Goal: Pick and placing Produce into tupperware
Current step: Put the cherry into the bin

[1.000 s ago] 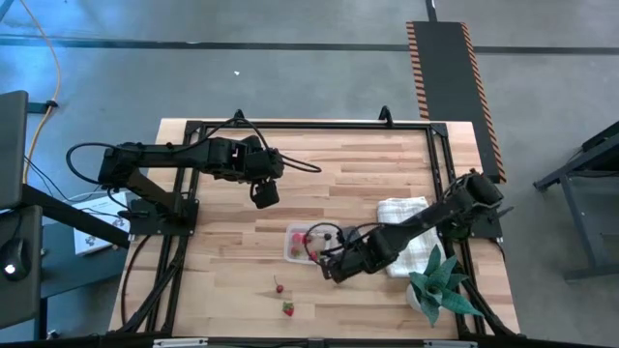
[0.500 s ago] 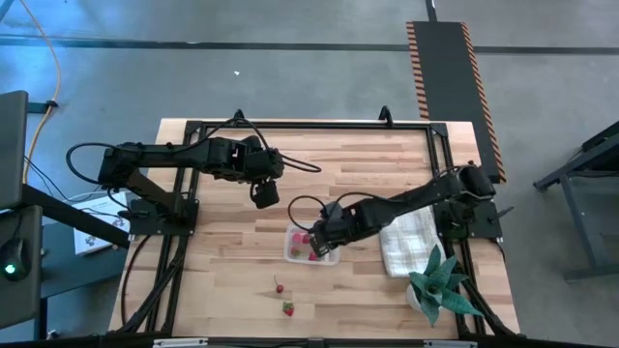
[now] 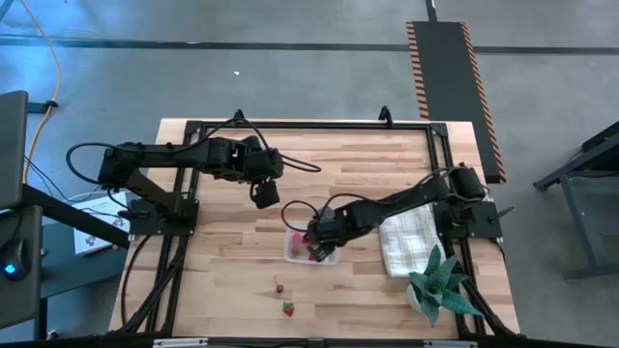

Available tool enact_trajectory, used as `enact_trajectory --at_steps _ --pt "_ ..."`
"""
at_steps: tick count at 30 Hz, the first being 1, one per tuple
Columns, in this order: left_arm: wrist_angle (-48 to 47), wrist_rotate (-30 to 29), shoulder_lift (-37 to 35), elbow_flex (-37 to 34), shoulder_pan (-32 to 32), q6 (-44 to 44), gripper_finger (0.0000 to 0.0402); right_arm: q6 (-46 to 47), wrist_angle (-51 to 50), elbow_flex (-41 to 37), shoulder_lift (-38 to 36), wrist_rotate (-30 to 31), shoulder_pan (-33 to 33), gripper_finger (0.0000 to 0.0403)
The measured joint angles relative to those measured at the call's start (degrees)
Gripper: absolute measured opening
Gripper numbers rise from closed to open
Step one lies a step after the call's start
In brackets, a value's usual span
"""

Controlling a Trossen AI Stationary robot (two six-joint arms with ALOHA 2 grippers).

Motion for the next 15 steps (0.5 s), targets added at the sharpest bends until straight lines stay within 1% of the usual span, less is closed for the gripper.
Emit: enact_trajectory --at_steps 4,6,11,15 --pt "-2.24 3.43 0.00 0.00 -0.53 -3.57 0.0250 -2.48 -3.55 1.32 -1.74 0.91 0.00 0.0133" --pt "-3.68 3.82 0.00 -0.07 -1.77 -6.21 0.0250 -4.16 -6.65 1.87 -2.60 2.07 0.00 0.0133" --pt "-2.60 3.62 -0.02 -2.65 -7.35 -15.40 0.0250 -9.02 -15.78 2.75 -5.98 5.02 -0.72 0.0134" --pt "1.63 4.61 -0.02 -7.26 -12.82 -24.56 0.0250 -12.75 -21.10 2.75 -9.19 7.64 -1.95 0.0134"
